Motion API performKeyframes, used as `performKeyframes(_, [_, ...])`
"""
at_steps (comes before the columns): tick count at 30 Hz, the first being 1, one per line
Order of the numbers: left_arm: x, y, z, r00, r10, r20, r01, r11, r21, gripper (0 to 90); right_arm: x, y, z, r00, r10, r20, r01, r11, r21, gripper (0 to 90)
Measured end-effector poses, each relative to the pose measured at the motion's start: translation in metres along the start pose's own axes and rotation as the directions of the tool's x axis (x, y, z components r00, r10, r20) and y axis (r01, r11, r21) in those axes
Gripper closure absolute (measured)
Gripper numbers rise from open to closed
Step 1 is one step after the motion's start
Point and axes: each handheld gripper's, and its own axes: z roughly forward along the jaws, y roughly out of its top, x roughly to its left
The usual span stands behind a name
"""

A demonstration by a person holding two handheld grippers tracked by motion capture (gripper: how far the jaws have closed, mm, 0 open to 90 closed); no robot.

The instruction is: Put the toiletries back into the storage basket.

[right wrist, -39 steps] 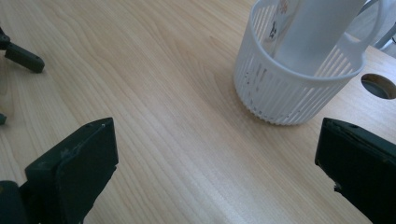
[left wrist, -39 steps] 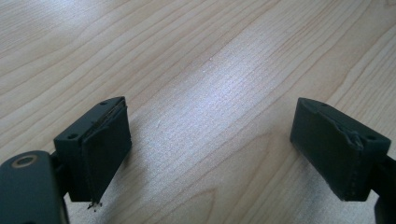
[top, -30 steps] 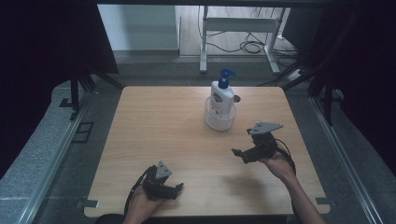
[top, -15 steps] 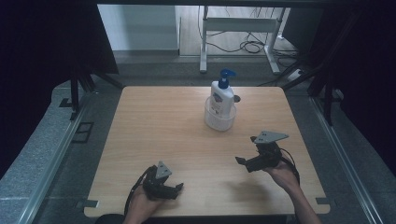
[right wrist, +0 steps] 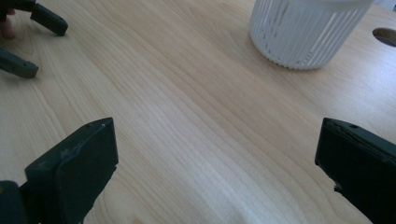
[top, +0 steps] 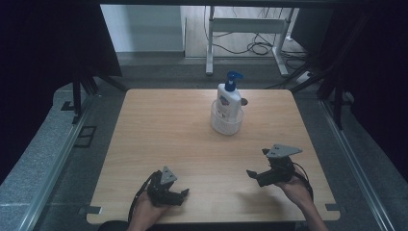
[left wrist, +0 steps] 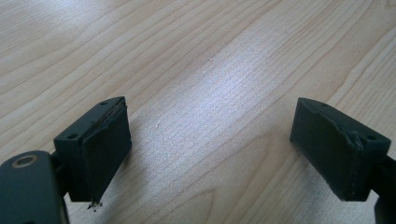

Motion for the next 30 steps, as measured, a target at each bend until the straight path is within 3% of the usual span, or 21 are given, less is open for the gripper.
performKeyframes(13, [0.0, 0.0, 0.0, 1.0, -0.003, -0.001, 0.003, 1.0, 0.0, 11.6, 0.01, -0.026, 0.006, 1.0, -0.004, 0.003, 0.004, 0.999, 0.047, 0.0])
performKeyframes(30, [0.0, 0.0, 0.0, 1.0, -0.004, -0.002, 0.004, 1.0, 0.0, 11.7, 0.025, -0.051, 0.028, 0.9995, -0.03, -0.011, 0.031, 0.993, 0.117, 0.0])
